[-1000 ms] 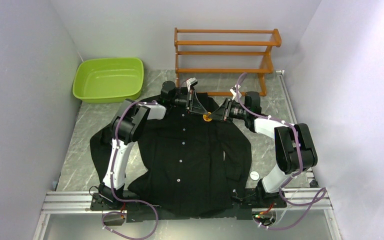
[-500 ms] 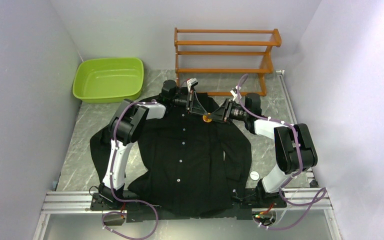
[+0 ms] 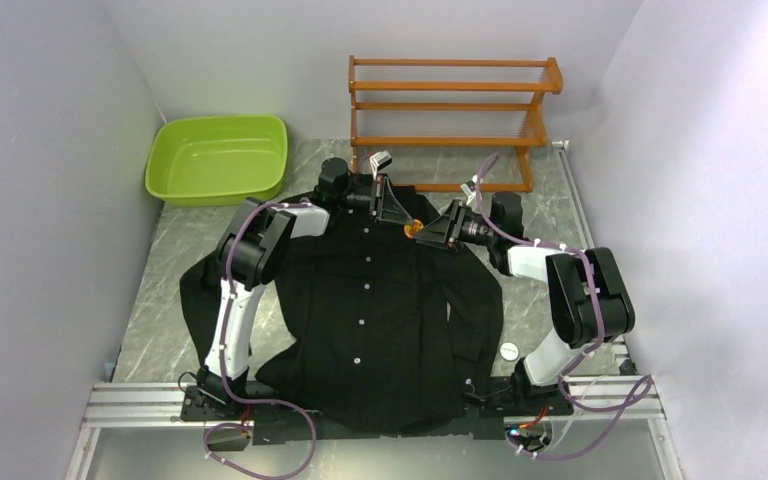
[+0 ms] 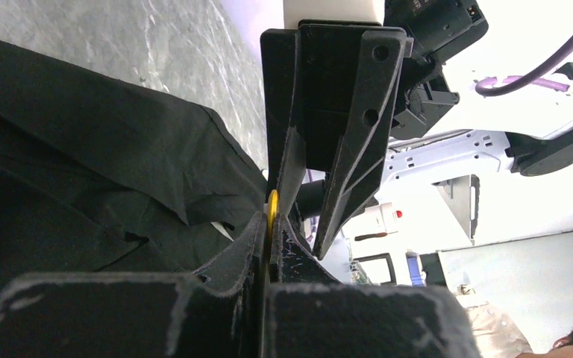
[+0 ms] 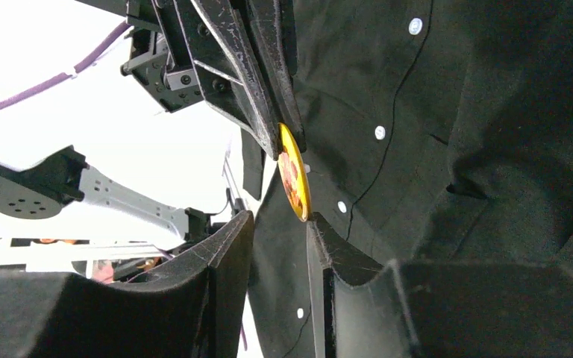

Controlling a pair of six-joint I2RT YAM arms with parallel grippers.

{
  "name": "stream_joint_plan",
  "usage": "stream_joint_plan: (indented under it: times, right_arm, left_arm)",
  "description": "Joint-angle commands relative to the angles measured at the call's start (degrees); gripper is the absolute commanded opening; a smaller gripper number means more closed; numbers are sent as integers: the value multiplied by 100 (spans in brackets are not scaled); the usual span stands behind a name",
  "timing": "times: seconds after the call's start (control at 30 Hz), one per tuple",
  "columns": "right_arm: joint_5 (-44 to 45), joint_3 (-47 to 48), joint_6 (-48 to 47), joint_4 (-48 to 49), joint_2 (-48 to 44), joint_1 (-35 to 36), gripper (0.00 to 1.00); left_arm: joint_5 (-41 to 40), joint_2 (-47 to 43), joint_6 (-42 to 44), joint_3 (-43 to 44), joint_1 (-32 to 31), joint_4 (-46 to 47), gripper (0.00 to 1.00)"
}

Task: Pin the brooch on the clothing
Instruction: Pin the brooch to the clothes.

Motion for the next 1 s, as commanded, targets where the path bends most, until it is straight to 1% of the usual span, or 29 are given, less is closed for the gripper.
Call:
stream_joint_plan:
  times: [0.0, 0.1, 0.23, 0.37, 0.43, 0.53, 0.6, 0.73, 0.77, 0.9, 0.97]
  right_arm:
    - [-151, 26, 360, 889, 64, 0, 36]
    - [-128, 66, 470, 1038, 145, -2, 34]
    - [16, 70, 280, 761, 142, -20, 35]
    - [66, 23, 275, 808, 185, -35, 40]
    - [44, 14, 349, 936, 218, -42, 40]
    - [18, -51, 526, 1217, 222, -53, 35]
    - [26, -32, 544, 1224, 222, -60, 29]
    - [11, 2, 580, 1278, 242, -60, 24]
    - [3, 0, 608, 1336, 249, -62, 21]
    - [-47, -16, 656, 1451, 284, -62, 1]
    - [-59, -46, 638, 1481, 277, -67, 0]
  left_arm:
    - [20, -149, -168, 75, -13, 436, 3]
    - [40, -116, -317, 53, -13, 658, 3]
    - [70, -59, -570, 57, 9, 978, 2]
    - [63, -42, -591, 58, 22, 993, 3]
    - [69, -34, -586, 48, 22, 998, 3]
    - [54, -48, -462, 17, 22, 844, 3]
    - [54, -60, -422, 2, 22, 803, 3]
    - [36, -46, -421, -7, 22, 763, 3]
    - [44, -36, -397, 7, 22, 724, 3]
    - [45, -35, -321, -19, 22, 647, 3]
    - [53, -30, -310, -36, 26, 648, 3]
